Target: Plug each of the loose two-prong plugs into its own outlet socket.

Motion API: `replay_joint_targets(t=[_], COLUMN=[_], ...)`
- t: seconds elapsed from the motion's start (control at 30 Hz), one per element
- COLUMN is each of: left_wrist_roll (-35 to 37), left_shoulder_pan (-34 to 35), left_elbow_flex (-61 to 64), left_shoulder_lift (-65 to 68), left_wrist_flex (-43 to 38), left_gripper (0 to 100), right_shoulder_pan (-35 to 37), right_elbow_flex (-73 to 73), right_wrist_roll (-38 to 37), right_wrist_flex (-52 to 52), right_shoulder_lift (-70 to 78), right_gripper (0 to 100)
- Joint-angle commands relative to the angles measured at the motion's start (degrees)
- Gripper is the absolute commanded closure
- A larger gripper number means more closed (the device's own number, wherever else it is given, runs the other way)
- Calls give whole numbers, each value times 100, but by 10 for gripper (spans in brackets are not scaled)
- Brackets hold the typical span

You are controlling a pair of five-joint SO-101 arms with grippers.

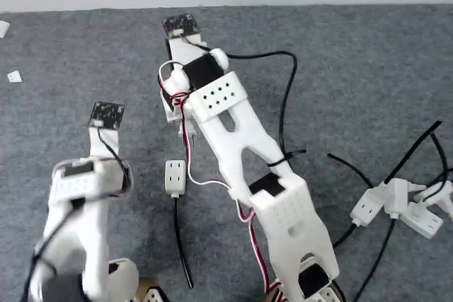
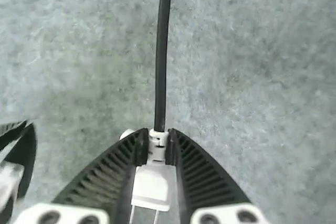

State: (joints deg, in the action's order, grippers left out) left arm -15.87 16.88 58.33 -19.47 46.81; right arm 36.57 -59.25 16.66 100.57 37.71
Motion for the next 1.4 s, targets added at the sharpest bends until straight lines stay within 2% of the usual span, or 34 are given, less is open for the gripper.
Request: replay_joint_targets(t=[0.0, 0.23, 0.4, 0.53, 0.77, 0.9, 1.2, 1.37], left_wrist_roll=[-527, -826, -1002, -1002, -1046, -1433, -1855, -1996], left_shoulder_pan=[62, -97, -132, -123, -123, -132, -730, -879], left_elbow_flex=[-1473, -1534, -1358, -1349, -1341, -1130, 848, 1200], left_shoulder_lift=[1389, 1530, 1301, 1284, 1266, 1029, -1521, -2057], left_wrist_flex=[1011, 1213, 1178, 1178, 1187, 1213, 633, 624], left_gripper=[987, 988, 988, 988, 988, 988, 988, 988], right_shoulder_pan=[13, 1033, 1692, 1798, 1587, 1437, 1341, 1349], right_elbow_flex=[545, 2804, 4774, 5714, 6022, 6004, 5960, 5960], right_wrist_roll=[-193, -510, -554, -677, -730, -721, -721, -818], right_wrist_flex=[259, -163, -1341, -2053, -2264, -2475, -2510, -2510], right_shoulder_lift=[-1288, -2809, -3758, -4585, -4804, -4391, -4189, -4189], right_gripper=[991, 991, 991, 991, 991, 991, 991, 991])
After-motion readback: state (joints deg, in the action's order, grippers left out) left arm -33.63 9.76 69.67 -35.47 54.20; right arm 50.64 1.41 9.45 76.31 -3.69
